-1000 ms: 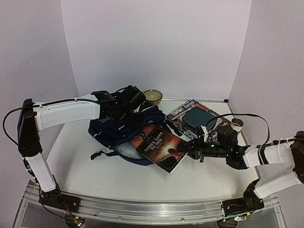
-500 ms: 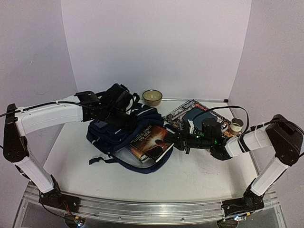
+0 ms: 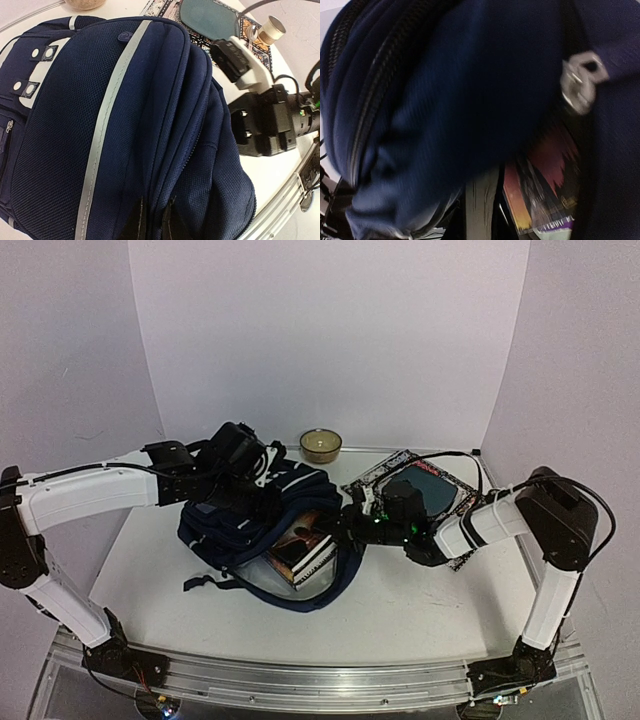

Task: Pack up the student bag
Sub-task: Place the book in the largest pocket of the bag, then place the largest pocket in the student bag.

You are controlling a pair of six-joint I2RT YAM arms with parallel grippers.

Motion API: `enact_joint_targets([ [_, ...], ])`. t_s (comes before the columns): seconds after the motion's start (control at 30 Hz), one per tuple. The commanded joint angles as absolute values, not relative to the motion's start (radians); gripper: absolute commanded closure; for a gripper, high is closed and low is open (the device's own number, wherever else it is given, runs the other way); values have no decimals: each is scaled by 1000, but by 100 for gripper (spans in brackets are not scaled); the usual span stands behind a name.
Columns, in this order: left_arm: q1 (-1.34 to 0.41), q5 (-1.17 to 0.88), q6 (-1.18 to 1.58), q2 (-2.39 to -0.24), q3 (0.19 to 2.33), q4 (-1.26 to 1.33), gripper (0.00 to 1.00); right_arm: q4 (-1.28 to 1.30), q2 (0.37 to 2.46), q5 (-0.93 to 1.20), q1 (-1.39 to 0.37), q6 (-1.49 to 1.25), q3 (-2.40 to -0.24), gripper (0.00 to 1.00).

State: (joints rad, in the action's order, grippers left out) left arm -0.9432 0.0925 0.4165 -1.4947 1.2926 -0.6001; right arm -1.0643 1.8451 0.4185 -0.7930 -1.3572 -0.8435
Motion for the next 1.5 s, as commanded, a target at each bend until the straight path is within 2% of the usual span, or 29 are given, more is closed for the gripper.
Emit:
enact_joint_targets([
  [0.0,-956,24,441,-1384,1292,-441,100,-1076,1882,355,-813,-1326,-962,100],
  [0.03,-956,30,440,-1378,1285,-440,100,-1057,1887,345,-815,-1316,-971,100],
  [0.13,-956,48,439,-1363,1258,-439,100,-988,1889,344,-819,-1261,-1000,90],
  [0.23,-956,62,448,-1357,1225,-440,100,-907,1861,345,-826,-1196,-1000,71],
  [0.3,-956,67,453,-1358,1203,-440,100,-867,1831,345,-826,-1145,-981,63],
  [0.57,-955,90,458,-1351,1144,-440,100,-624,1653,334,-825,-910,-942,17],
  [0.63,-954,87,459,-1348,1136,-439,100,-558,1609,341,-819,-846,-942,12],
  [0.73,-954,73,456,-1354,1126,-437,100,-461,1542,325,-802,-749,-939,8],
  [0.93,-955,23,470,-1362,1111,-413,99,-338,1480,249,-775,-558,-941,8],
  [1.1,-956,-81,469,-1400,1101,-372,96,-270,1508,141,-774,-467,-947,13],
  [1.27,-956,-119,479,-1431,1090,-363,95,-235,1556,133,-769,-365,-967,15],
  [1.47,-970,-173,503,-1462,1085,-286,93,-225,1619,168,-797,-394,-949,13],
])
